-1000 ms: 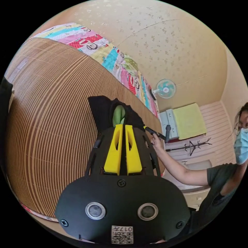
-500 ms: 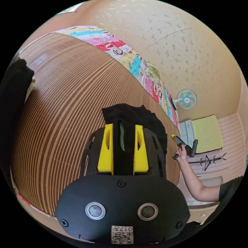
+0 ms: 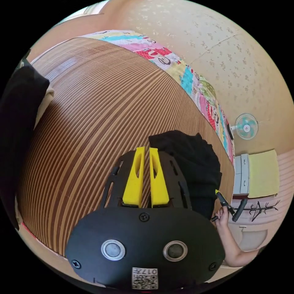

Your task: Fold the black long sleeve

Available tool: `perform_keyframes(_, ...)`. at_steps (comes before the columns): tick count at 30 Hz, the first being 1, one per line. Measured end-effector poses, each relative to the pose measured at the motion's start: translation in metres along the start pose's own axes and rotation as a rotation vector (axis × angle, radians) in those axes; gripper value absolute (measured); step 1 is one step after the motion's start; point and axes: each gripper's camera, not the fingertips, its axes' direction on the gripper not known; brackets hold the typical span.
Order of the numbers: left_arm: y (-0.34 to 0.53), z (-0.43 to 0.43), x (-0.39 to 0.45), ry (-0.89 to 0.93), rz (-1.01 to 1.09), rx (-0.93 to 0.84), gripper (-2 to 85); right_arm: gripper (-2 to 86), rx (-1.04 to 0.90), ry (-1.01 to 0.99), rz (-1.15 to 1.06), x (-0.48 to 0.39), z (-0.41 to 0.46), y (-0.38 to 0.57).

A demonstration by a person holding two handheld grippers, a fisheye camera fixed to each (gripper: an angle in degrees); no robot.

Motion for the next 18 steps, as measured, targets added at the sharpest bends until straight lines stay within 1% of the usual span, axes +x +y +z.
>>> perform_keyframes(1, 0.009, -0.011, -0.005, 0.062, 0.005, 0.007, 6.6, 0.3, -0.018, 0.026, 0.075, 0.002, -0.011, -0.001)
perform_keyframes(3, 0.036, -0.033, 0.002, 0.104, 0.068, 0.023, 6.7, 0.3, 0.024, 0.05, 0.059, -0.004, -0.034, 0.014)
perform_keyframes(4, 0.06, -0.043, 0.016, 0.078, 0.126, 0.008, 6.3, 0.3, 0.052, 0.033, 0.016, -0.009, -0.048, 0.031)
perform_keyframes(6, 0.102, -0.045, 0.043, 0.024, 0.242, -0.056, 4.2, 0.3, 0.04, 0.024, -0.022, -0.013, -0.058, 0.06)
perform_keyframes(7, 0.131, -0.038, 0.062, -0.009, 0.31, -0.115, 1.7, 0.2, -0.005, 0.043, -0.021, -0.014, -0.056, 0.081)
perform_keyframes(8, 0.144, -0.032, 0.07, -0.032, 0.333, -0.144, 1.3, 0.2, -0.067, 0.062, -0.007, -0.014, -0.047, 0.101)
perform_keyframes(9, 0.163, -0.016, 0.082, -0.079, 0.346, -0.204, 0.4, 0.2, -0.108, 0.064, 0.004, -0.013, -0.04, 0.11)
perform_keyframes(10, 0.169, 0.006, 0.089, -0.158, 0.327, -0.26, 0.0, 0.3, -0.202, 0.066, 0.054, -0.008, -0.02, 0.129)
perform_keyframes(11, 0.168, 0.018, 0.091, -0.21, 0.316, -0.277, -0.2, 0.3, -0.128, 0.06, 0.122, -0.004, -0.018, 0.141)
perform_keyframes(12, 0.158, 0.032, 0.097, -0.211, 0.326, -0.266, -0.5, 0.3, -0.079, 0.055, 0.141, -0.004, -0.02, 0.142)
perform_keyframes(13, 0.14, 0.04, 0.103, -0.163, 0.317, -0.232, -0.6, 0.3, -0.083, 0.061, 0.186, -0.001, -0.014, 0.131)
perform_keyframes(15, 0.102, 0.056, 0.116, -0.125, 0.311, -0.239, -0.7, 0.4, -0.103, 0.114, 0.21, -0.001, -0.003, 0.097)
perform_keyframes(16, 0.076, 0.062, 0.126, -0.141, 0.313, -0.225, -0.7, 0.5, -0.098, 0.119, 0.19, -0.001, 0.004, 0.071)
perform_keyframes(18, 0.041, 0.062, 0.138, -0.171, 0.335, -0.185, -0.6, 0.6, -0.084, 0.061, 0.168, 0.006, 0.012, 0.032)
